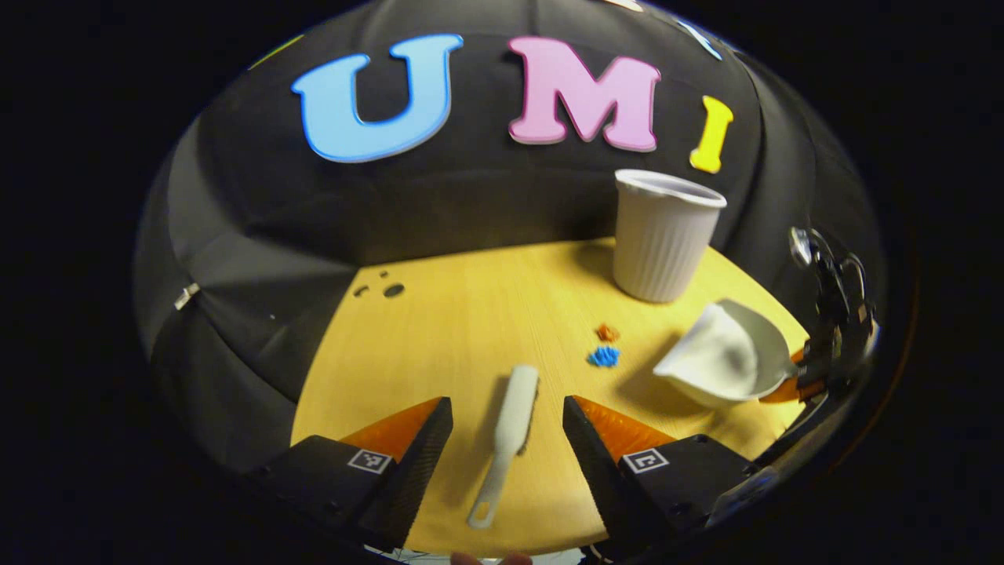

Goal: Pick up the small broom and dustpan from the desktop, sweep the trash into the dustpan with the broom, and then empty the trash into the garbage bin.

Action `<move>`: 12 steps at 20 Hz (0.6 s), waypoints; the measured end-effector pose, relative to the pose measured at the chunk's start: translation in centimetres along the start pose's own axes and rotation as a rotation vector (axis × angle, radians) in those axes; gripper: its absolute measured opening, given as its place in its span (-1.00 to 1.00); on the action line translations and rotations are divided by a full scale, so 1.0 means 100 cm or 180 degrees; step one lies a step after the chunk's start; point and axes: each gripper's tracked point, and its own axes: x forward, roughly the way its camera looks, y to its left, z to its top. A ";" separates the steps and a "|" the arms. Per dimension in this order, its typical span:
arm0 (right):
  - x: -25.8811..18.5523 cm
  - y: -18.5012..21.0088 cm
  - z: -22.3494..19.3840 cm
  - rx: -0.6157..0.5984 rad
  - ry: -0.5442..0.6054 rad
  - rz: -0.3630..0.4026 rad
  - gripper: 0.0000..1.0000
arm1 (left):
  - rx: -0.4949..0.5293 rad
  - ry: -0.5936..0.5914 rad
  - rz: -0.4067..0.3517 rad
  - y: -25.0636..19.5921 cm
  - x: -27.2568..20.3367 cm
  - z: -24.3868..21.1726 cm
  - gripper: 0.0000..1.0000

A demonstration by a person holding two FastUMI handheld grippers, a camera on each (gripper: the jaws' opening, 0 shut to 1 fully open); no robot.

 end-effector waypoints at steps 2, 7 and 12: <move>-0.002 -0.004 -0.003 0.0028 0.0001 -0.0009 -0.29 | 0.0075 0.0358 -0.0002 0.002 0.013 -0.028 0.76; -0.003 -0.005 -0.012 0.0071 0.0013 -0.0012 -0.29 | 0.0098 0.0914 0.0075 0.010 0.042 -0.079 0.70; -0.004 -0.005 -0.022 0.0080 0.0071 0.0001 -0.29 | 0.0025 0.1189 0.0029 0.019 0.069 -0.095 0.71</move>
